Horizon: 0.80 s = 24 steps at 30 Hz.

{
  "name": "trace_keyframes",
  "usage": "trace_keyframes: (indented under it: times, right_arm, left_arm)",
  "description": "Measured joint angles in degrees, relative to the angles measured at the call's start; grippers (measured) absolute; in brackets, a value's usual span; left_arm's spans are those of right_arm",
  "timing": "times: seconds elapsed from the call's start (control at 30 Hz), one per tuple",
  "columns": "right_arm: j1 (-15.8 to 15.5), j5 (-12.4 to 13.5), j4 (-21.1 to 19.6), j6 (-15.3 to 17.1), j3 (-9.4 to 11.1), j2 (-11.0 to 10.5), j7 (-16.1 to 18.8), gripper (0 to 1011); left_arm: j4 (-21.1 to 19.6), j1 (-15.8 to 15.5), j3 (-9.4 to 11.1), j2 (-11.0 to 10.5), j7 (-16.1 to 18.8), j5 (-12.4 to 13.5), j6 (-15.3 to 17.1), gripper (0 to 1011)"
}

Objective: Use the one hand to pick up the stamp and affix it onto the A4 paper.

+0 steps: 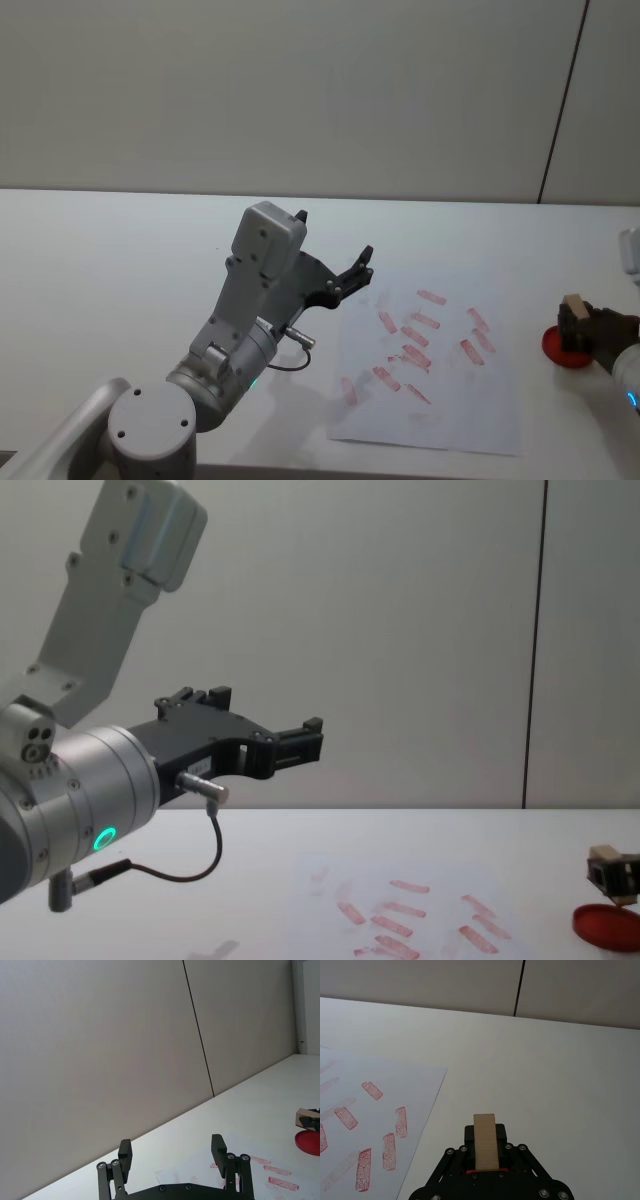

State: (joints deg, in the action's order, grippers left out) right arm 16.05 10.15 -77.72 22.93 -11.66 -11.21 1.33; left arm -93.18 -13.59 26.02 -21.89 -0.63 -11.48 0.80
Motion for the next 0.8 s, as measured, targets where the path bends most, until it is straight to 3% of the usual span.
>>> trace_keyframes:
  times: [0.8]
  right_arm:
    - [-0.1,-0.9,1.2,0.3,0.0,0.3,0.4,218]
  left_arm:
    - [0.0,0.0,0.0,0.0,0.0,0.0,0.0,1002]
